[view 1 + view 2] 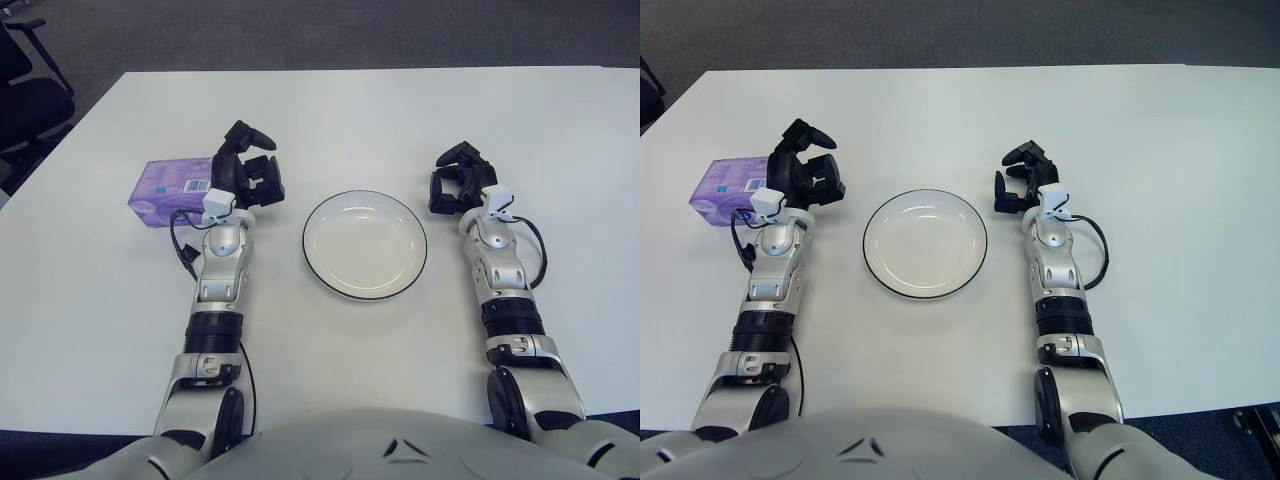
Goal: Put the tissue paper into the plate.
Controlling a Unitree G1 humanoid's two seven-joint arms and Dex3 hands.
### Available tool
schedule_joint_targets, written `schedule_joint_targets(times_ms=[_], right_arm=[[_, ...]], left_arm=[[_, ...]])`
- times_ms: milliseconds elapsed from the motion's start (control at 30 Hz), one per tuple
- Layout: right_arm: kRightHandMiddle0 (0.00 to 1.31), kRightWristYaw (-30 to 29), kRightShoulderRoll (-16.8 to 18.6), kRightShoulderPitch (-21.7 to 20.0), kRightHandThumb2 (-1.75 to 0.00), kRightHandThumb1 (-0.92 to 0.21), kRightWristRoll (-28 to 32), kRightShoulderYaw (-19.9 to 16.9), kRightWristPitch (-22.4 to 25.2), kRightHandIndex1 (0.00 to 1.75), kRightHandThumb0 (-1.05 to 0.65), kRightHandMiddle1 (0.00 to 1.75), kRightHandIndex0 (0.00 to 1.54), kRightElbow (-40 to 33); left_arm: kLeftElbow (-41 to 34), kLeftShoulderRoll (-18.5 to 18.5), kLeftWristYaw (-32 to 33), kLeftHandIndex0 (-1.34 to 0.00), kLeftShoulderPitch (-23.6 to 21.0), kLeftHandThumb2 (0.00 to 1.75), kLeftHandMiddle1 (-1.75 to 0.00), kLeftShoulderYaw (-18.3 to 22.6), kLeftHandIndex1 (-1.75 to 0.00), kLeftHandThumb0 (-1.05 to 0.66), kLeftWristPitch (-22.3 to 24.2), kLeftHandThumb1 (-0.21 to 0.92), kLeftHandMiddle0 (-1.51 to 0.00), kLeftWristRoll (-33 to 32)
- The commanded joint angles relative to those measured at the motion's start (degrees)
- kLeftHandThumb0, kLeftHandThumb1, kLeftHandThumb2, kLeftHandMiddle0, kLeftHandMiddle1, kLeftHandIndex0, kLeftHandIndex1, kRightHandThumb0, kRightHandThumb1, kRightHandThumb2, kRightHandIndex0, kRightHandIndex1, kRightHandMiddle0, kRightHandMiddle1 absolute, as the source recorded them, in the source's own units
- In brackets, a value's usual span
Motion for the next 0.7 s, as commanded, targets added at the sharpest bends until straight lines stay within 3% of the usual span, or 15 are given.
schedule_joint_targets(times_ms=[0,233,433,667], right_arm=[[0.48,-0.1,1.4,8.9,-1.48,-0.16,-0.1,0.1,1.4,1.64,-0.01,1.75,0.79,4.7],[0.48,0.1,1.4,8.7,-1.48,-0.16,0.0,0.0,1.0,1.64,-0.01,1.75,0.79,5.2],[0.48,0.1,1.5,8.8,-1.48,-0.16,0.1,0.0,0.8,1.65,-0.01,1.75,0.79,5.2],[0.48,-0.2,1.6,8.8,-1.48,-0.16,-0.2,0.0,0.8,1.65,-0.01,1.75,0.79,5.3]], left_arm=[[-4.9,0.4,0.3,-0.6,9.4,1.3,-1.75,-0.8,-1.75,-0.48,-0.8,0.33,-1.32,2.3],[-10.1,1.5,2.6,-0.59,11.1,1.28,-1.75,-1.6,-1.75,-0.47,-2.6,0.34,-1.31,8.5],[-11.7,2.9,8.2,-0.59,11.8,1.28,-1.75,-2.1,-1.75,-0.47,-5.7,0.35,-1.31,19.9],[-15.1,5.4,15.1,-0.61,11.6,1.31,-1.75,-2.7,-1.75,-0.48,-3.5,0.32,-1.31,37.6]])
